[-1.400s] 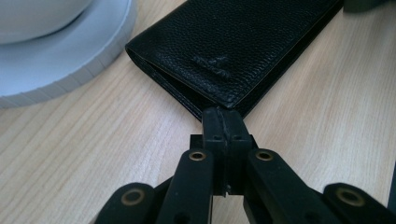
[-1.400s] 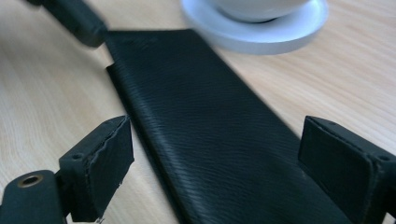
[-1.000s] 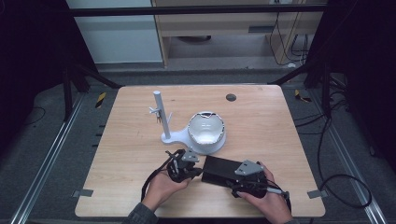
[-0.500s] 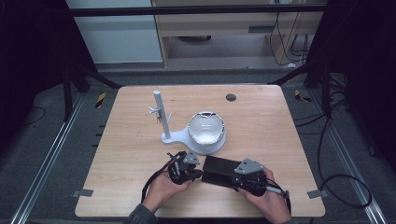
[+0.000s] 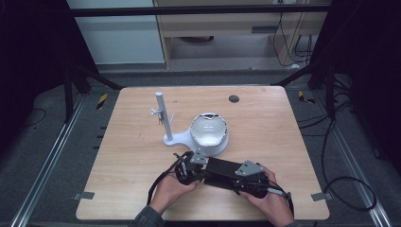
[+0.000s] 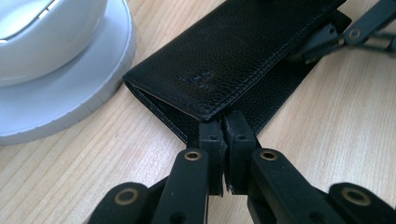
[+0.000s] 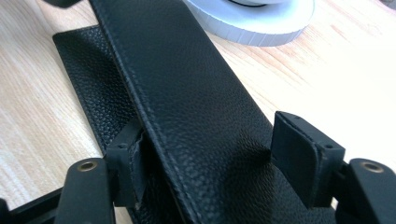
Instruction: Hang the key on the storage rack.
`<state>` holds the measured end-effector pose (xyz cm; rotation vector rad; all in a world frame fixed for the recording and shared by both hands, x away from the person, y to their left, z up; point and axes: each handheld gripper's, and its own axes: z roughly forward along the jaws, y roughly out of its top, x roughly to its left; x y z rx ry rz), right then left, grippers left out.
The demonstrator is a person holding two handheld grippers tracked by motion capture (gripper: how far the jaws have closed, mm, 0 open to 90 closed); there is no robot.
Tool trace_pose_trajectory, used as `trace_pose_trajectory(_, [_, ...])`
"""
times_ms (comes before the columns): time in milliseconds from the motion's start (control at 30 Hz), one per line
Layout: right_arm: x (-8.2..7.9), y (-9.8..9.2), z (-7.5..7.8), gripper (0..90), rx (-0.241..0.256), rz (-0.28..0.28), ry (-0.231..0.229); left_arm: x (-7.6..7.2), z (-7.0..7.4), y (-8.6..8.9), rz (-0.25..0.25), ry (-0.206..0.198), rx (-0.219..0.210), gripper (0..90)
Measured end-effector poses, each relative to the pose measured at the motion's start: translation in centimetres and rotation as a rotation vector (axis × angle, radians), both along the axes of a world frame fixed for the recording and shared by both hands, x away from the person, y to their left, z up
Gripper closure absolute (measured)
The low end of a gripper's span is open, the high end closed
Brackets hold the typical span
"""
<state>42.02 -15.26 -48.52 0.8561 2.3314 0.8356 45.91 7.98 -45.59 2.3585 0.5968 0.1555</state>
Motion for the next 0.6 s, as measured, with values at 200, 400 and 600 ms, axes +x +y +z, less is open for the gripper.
trace_pose_trajectory(200, [0.2, 0.1, 0.3, 58.2, -0.052, 0.014, -0.042, 0.3, 0.7, -0.2, 0.015, 0.004, -0.022, 84.8])
trace_pose_trajectory(400, [0.3, -0.1, 0.8, 77.3, -0.135, 0.066, -0.104, 0.2, 1.3, -0.2, 0.039, -0.042, 0.030, 45.7])
trace_pose_trajectory(600, [0.4, -0.9, 1.5, 84.4, -0.128, 0.105, -0.126, 0.4, 2.1, 0.6, 0.013, -0.075, 0.005, 16.7])
